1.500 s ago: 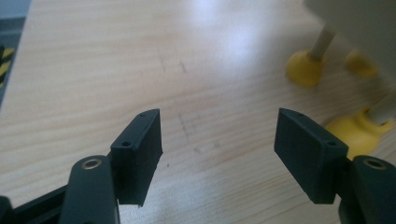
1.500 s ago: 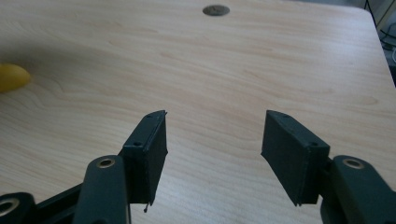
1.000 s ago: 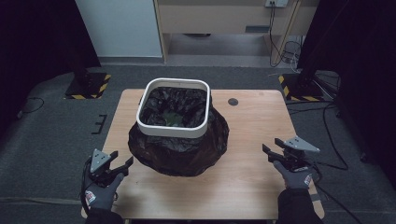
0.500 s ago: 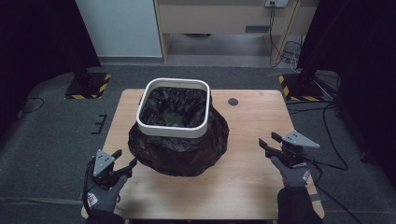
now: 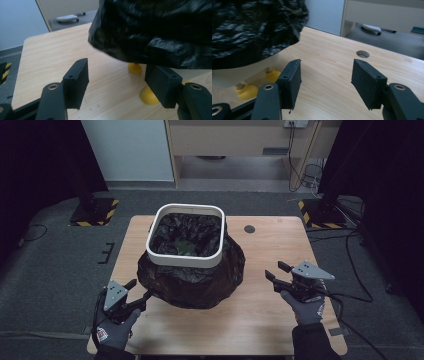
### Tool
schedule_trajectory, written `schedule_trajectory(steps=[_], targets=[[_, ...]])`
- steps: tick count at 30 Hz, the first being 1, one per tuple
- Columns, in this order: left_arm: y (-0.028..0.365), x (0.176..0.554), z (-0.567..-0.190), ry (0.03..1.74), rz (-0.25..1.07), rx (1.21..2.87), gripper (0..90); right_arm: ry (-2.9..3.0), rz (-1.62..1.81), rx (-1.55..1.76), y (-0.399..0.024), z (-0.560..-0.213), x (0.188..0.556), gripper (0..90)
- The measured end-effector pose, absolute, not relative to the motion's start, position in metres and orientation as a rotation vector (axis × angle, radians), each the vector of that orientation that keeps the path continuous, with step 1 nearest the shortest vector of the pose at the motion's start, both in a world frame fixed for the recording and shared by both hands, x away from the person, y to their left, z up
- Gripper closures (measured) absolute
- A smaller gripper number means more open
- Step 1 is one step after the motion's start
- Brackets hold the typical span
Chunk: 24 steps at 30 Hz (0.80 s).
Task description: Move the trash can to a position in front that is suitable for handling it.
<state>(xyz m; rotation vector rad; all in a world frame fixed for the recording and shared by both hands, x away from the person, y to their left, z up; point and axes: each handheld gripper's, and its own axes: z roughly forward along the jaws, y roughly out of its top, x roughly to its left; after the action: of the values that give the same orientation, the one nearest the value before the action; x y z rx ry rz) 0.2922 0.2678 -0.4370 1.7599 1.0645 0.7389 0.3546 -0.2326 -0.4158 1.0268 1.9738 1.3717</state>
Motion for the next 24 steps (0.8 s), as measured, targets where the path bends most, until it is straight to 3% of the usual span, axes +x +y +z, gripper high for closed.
schedule_trajectory(steps=[24], targets=[[0.270,0.299,-0.403,1.023,0.788,1.691,37.1,2.059,1.423,0.963,-0.214,-0.417,0.349,41.7]])
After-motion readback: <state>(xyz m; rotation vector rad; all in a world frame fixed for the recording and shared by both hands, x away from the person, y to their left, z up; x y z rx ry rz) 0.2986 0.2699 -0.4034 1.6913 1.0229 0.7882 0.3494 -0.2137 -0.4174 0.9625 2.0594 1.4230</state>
